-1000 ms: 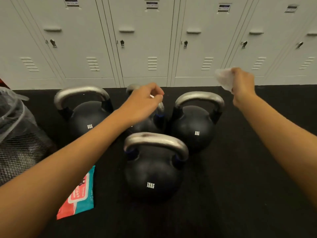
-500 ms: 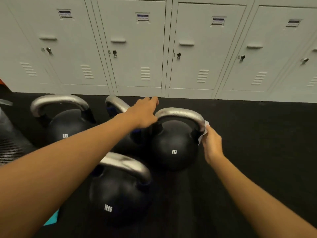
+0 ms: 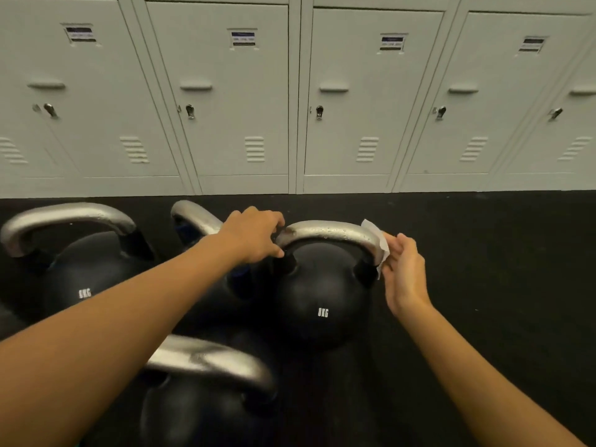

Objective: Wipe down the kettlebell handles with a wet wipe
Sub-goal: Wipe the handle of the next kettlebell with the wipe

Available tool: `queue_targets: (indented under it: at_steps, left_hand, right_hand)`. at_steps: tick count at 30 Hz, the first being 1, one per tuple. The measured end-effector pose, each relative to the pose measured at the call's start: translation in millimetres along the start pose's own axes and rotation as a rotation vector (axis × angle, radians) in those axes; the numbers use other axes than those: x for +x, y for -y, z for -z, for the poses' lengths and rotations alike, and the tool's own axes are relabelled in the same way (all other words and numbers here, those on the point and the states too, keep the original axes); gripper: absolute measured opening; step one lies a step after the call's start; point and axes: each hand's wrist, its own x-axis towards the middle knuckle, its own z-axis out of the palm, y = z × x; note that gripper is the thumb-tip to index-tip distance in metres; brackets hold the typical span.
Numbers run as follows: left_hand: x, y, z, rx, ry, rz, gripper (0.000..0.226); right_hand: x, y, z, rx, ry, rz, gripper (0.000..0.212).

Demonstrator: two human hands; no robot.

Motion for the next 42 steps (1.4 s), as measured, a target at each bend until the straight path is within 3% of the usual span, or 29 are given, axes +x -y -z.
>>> queue_targets:
  at_steps: [4, 8, 17, 26, 30, 36, 42]
  left_hand:
    - [10.2, 6.8, -6.8, -0.051, -0.046, 0.004, 0.038]
    - [15.0, 8.3, -6.6, -0.063, -0.062, -0.029, 0.031]
    - [17.0, 12.9, -7.6, -0.093, -0.088, -0.066, 0.032]
    - [14.6, 19.2, -8.9, -0.180, -0.037, -0.096, 0.032]
    - [13.7, 18.2, -11.1, -0.207, -0.055, -0.086, 0.032]
    - [14.2, 16.3, -11.3, -0.198, -0.051, -0.084, 0.030]
    - [13.7, 13.6, -9.7, -0.114, -0.045, -0.097, 0.027]
  right_hand:
    - [0.1, -25.9, -0.5, 0.078, -0.010, -0.070, 0.040]
    - [13.0, -31.3, 1.1, 0.005, -0.003, -0.149, 0.039]
    - [56.0, -11.6, 13.3, -0.119, 0.317, -0.109, 0.063]
    - [38.4, -32.0, 19.9, 0.032, 0.289, -0.031, 0.058]
    - [16.9, -55.1, 24.1, 0.091, 0.115, 0.025, 0.044]
    - [-6.4, -76.5, 18.6, 0.039, 0.014, 0.047, 0.036]
    - [8.8, -24.9, 3.8, -0.171, 0.083, 0.224, 0.056]
